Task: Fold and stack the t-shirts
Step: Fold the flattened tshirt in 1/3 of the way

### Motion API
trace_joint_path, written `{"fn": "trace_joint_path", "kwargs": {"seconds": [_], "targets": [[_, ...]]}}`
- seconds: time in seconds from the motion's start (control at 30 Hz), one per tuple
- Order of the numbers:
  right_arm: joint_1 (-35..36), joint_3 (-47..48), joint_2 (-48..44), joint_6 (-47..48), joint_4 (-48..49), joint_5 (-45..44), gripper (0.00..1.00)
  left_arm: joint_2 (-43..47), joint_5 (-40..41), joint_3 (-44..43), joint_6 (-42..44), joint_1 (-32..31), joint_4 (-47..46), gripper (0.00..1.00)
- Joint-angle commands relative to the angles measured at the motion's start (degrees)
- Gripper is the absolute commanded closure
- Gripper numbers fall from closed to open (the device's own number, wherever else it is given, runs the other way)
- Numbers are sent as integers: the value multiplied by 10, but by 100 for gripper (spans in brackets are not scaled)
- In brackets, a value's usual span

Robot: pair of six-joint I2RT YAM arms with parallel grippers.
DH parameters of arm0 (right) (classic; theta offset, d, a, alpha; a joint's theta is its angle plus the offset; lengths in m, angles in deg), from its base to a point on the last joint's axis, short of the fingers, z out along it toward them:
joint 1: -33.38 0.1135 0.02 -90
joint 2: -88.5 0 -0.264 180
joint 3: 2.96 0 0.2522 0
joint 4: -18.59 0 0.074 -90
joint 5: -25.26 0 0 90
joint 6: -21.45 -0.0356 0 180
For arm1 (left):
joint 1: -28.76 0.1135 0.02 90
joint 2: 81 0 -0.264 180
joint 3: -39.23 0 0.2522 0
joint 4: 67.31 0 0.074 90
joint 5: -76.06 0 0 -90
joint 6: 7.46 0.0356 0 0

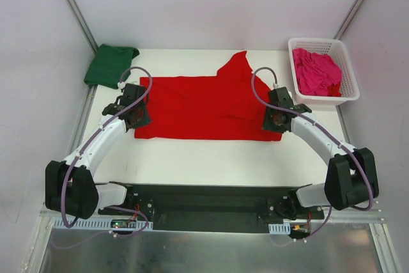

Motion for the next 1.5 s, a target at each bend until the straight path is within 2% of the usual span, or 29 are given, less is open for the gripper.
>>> {"fn": "trace_joint_path", "kwargs": {"seconds": [0.0,0.27,0.47,1.47], "targets": [[3,45,44,20,61,63,58,32,-5,-8,-4,-5,5,96],[-1,99,134,22,133,143,57,39,3,-3,4,-5,4,95],[-11,129,181,8,155,154,57,41,12,3,6,-5,4,95],[-33,99,197,4,147,117,57,30,20,14,7,-5,-3,95]]}}
